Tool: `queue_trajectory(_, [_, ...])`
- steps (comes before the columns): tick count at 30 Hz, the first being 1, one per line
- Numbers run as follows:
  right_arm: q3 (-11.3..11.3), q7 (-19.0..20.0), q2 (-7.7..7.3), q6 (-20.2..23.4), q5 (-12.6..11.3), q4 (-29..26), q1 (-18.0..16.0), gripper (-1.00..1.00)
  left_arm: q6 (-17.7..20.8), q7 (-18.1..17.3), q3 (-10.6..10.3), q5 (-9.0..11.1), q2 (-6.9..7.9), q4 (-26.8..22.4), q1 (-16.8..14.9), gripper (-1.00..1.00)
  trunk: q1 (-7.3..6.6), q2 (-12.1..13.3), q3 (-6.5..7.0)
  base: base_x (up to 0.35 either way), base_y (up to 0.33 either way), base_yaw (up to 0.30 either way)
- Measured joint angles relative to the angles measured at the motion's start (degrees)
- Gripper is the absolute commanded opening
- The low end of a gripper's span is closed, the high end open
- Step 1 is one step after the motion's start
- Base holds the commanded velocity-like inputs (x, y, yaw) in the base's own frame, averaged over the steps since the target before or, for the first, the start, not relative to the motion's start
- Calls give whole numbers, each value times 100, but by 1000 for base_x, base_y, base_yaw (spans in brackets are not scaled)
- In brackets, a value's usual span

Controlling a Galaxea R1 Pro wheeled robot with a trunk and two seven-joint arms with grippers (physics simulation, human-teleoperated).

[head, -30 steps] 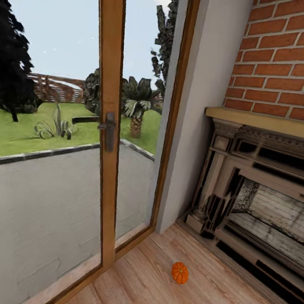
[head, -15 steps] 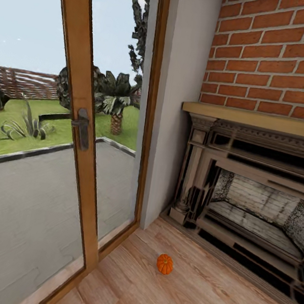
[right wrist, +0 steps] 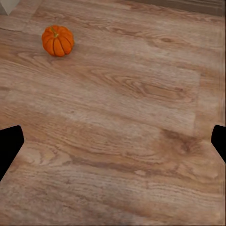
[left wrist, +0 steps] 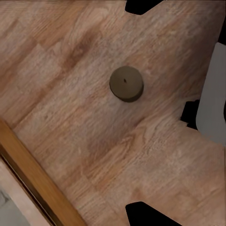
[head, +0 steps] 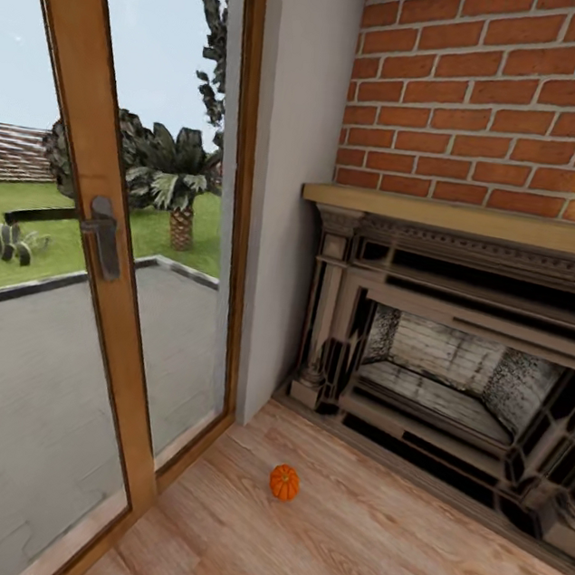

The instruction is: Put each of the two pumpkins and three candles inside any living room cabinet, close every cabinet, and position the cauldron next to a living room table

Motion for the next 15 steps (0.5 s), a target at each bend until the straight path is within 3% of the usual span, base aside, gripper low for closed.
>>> queue_trajectory(4, [-1,0,4,0,-1,1,0,100,-2,0,-4,3,-2,3,0,100,-1,-1,-1,-160,0,-276])
queue_trajectory(15, [-1,-1,3,-24,-3,16,0,100,-11,0,1,3,-3,17,0,100,-3,-1,-1,-9,0,-291])
